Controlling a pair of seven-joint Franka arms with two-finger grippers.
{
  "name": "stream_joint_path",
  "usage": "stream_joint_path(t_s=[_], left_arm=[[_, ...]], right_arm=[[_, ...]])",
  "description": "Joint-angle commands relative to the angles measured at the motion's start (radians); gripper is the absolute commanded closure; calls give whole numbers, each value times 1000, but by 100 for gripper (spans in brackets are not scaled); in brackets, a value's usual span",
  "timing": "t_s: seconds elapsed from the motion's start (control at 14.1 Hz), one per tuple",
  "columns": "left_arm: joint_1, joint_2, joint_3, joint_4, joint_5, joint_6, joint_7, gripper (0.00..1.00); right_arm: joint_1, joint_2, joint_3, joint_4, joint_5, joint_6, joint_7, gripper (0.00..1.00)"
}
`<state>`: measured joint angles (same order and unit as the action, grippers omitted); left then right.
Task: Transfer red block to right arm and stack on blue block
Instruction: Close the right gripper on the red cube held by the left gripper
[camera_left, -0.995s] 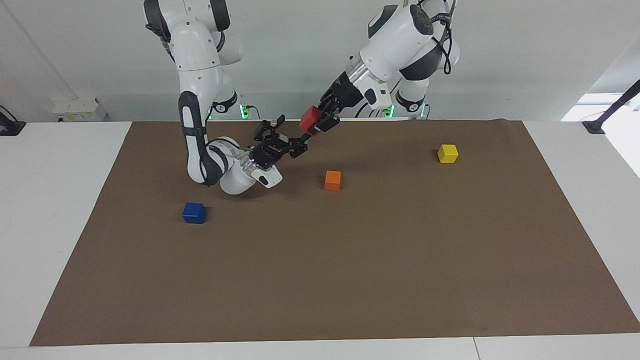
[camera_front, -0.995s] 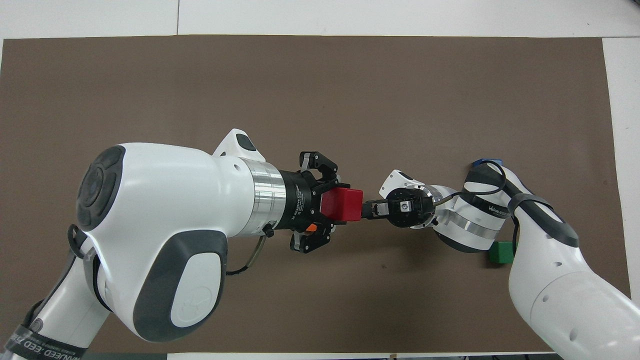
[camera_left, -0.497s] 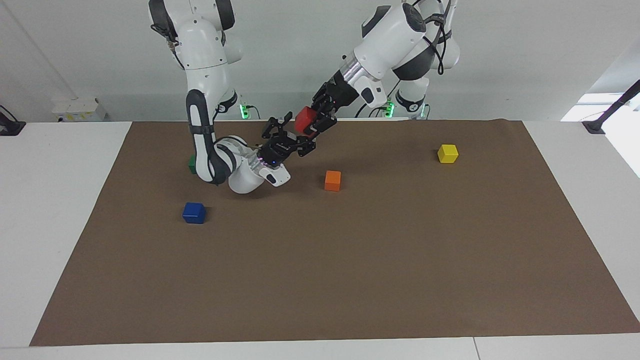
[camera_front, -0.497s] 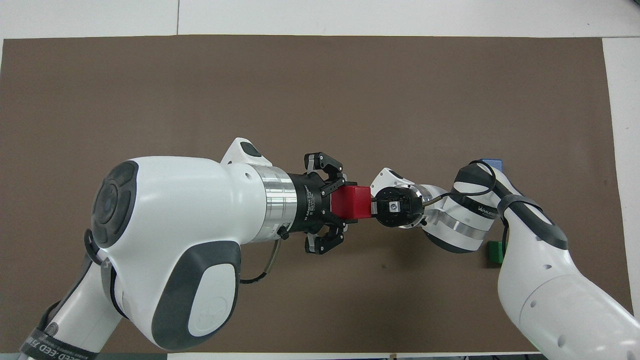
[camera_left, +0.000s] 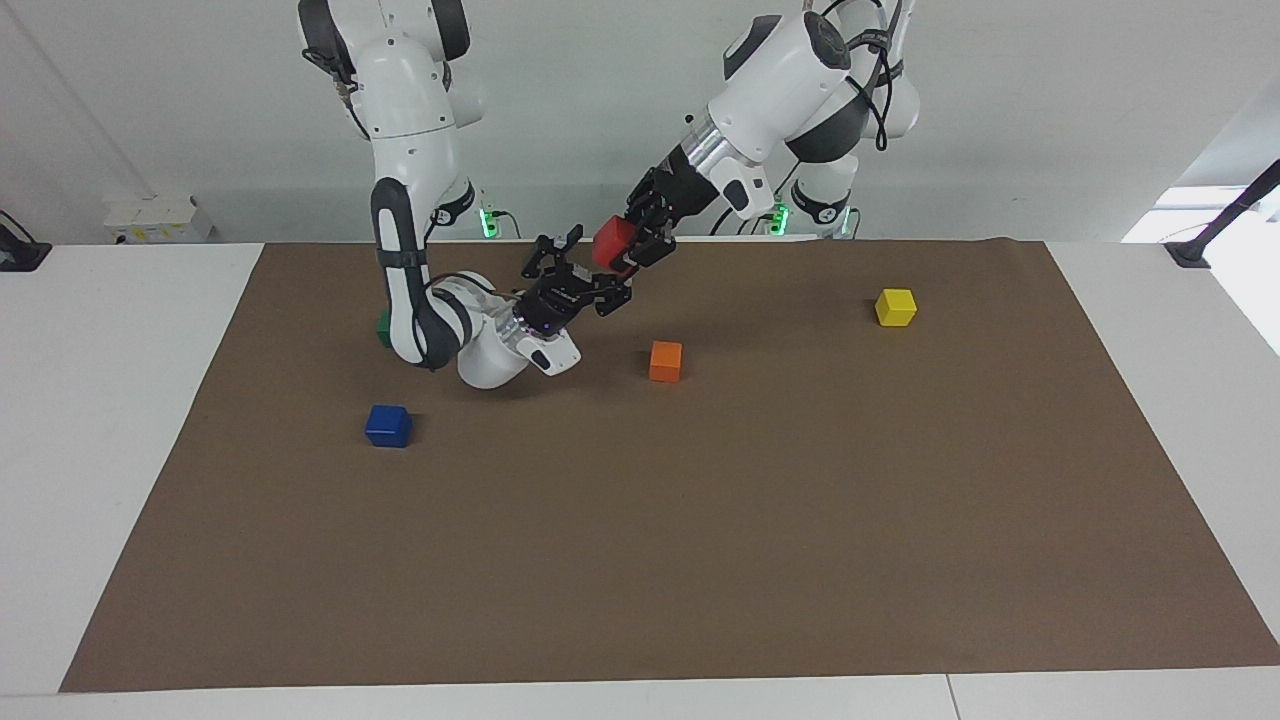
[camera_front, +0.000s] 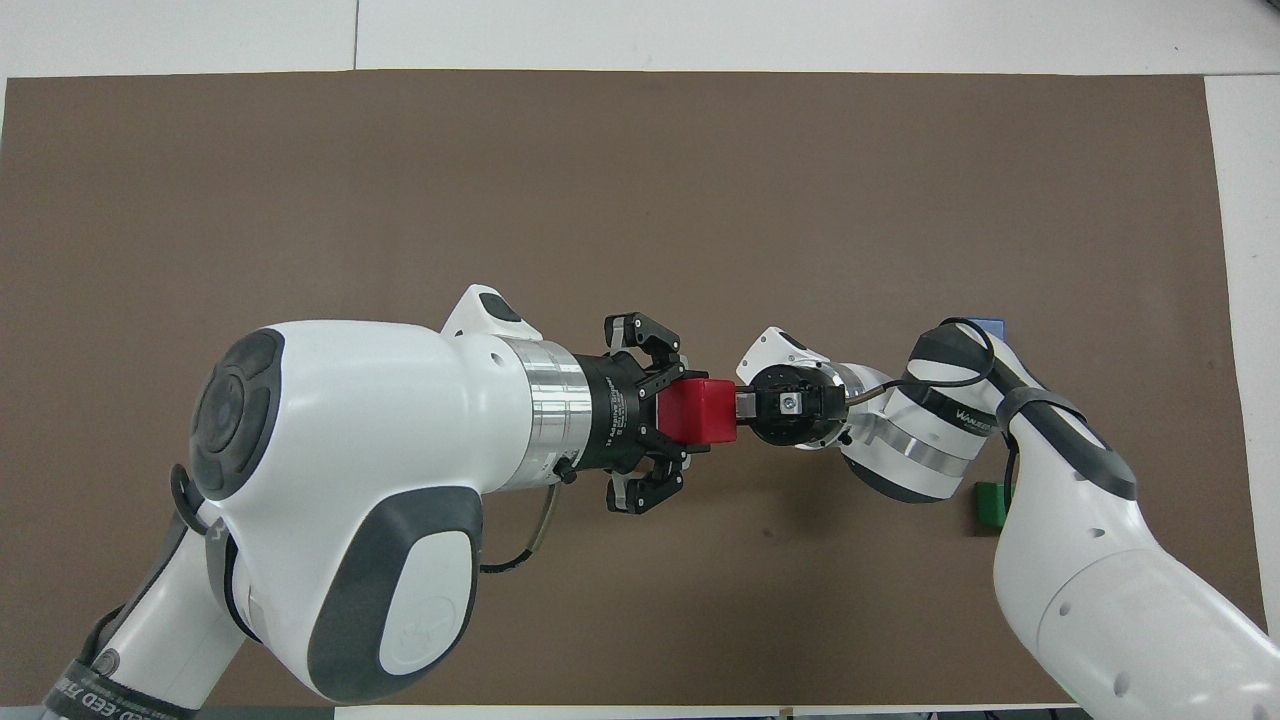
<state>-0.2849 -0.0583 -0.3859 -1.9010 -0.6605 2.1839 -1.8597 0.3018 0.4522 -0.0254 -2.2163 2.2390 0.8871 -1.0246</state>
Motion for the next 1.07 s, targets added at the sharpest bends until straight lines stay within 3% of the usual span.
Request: stream_joint_path(t_s=[0.0,0.21,0.28,0.36,0.43,0.5,0.99], left_arm=[[-8,-41,10,-41,-31,14,-10,100],[-5,-41,10,-41,-31,13,-10,100],[-3,-41,10,-41,-31,13,-10,100],[-3,-41,10,-41,-31,13,-10,100],[-3,-41,10,-41,-31,13,-10,100],[-3,-41,10,-41,-31,13,-10,100],[-3,-41,10,-41,-30,13,-6,100]], right_arm=[[13,10,4,14,24,21,-20,0],[13,11,4,14,22,26,-22,0],[13,10,4,14,22,27,-20,8],[13,10,4,14,22,29,-25,25],[14,10,4,14,22,29,-40,65],[34,8,4,12,24,32,-66,100],[30,-6,4,17,22,75,-86,100]])
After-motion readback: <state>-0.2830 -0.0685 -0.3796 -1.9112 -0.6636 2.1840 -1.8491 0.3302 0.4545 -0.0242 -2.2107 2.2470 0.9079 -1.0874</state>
